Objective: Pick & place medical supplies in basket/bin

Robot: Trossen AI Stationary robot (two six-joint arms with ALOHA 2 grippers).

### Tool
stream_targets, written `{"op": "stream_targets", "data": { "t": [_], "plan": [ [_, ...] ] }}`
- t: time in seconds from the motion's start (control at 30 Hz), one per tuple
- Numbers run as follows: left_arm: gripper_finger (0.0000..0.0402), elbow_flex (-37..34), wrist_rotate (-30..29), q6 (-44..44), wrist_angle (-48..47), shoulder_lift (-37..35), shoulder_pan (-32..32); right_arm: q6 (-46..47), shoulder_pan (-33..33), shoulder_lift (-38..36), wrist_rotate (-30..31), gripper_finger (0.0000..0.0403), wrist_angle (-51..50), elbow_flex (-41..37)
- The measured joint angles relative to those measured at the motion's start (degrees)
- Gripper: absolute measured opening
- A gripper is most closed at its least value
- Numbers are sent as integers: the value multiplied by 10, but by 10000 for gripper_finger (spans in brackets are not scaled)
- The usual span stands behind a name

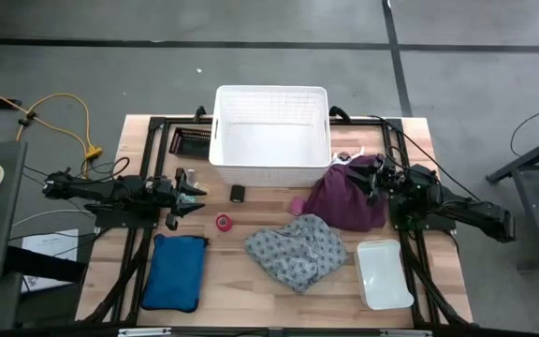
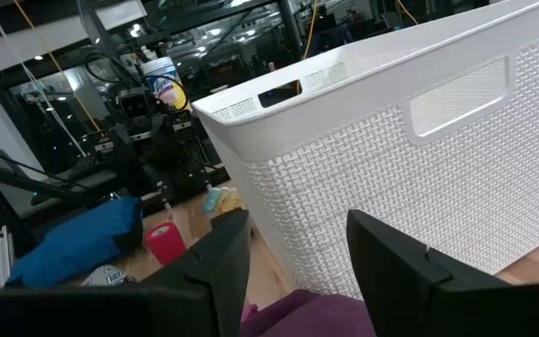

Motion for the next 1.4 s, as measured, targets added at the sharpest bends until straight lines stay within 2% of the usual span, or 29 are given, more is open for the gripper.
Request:
{"op": "stream_targets", "data": {
  "t": [1.4],
  "plan": [
    [163, 0, 0, 0, 8, 0, 0, 0, 0, 0, 0, 167, 0, 0]
  ]
}}
